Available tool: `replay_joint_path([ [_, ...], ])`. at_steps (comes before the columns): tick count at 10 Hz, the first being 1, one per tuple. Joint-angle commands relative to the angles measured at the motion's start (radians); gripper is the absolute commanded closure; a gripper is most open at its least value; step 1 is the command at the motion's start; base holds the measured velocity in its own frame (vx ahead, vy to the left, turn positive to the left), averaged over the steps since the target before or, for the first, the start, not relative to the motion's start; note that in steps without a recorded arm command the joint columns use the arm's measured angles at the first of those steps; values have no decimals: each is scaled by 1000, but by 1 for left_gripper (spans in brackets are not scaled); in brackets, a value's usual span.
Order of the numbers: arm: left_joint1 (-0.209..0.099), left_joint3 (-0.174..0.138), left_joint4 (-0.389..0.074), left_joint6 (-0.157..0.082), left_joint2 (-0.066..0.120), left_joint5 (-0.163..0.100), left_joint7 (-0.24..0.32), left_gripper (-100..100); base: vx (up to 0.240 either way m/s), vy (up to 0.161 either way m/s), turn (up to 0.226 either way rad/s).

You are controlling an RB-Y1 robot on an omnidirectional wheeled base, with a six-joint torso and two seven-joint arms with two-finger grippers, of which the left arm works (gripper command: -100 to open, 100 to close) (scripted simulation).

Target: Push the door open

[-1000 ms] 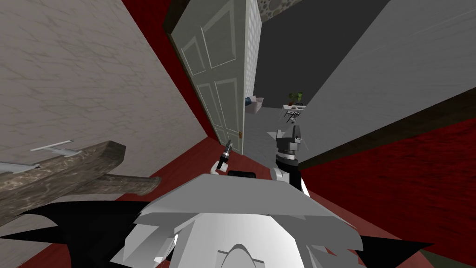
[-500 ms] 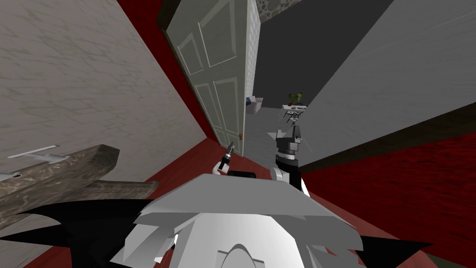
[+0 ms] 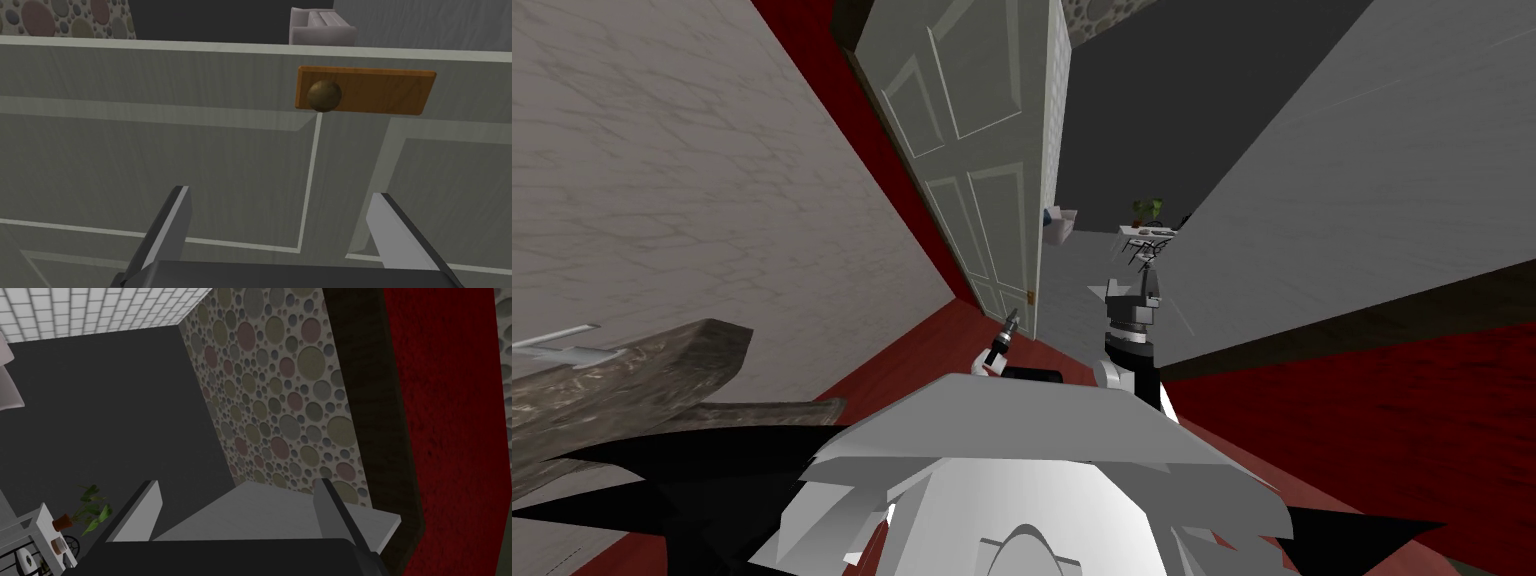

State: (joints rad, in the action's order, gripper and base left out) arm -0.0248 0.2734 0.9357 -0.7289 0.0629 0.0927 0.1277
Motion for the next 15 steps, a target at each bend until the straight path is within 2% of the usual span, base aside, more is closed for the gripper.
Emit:
replay_joint_path([
  [1,-12,11,-43,-12,-3,0,1,-100,92,42,-17],
  [2,-12,11,-43,-12,-3,0,1,-100,56,31,-5],
  [5,-34,26,-104,-24,-8,0,5,-100,61,22,-12],
  [7,-56,41,-164,-35,-14,0,8,-100,120,32,-23],
  [9,-68,49,-196,-41,-18,0,10,-100,112,26,-10],
  [10,-62,46,-184,-41,-16,0,9,-100,50,11,-2],
  [11,-65,42,-192,-42,-10,-2,6,-100,120,-38,-37],
  [15,-71,33,-202,-42,-11,-6,0,-100,181,-82,-26],
])
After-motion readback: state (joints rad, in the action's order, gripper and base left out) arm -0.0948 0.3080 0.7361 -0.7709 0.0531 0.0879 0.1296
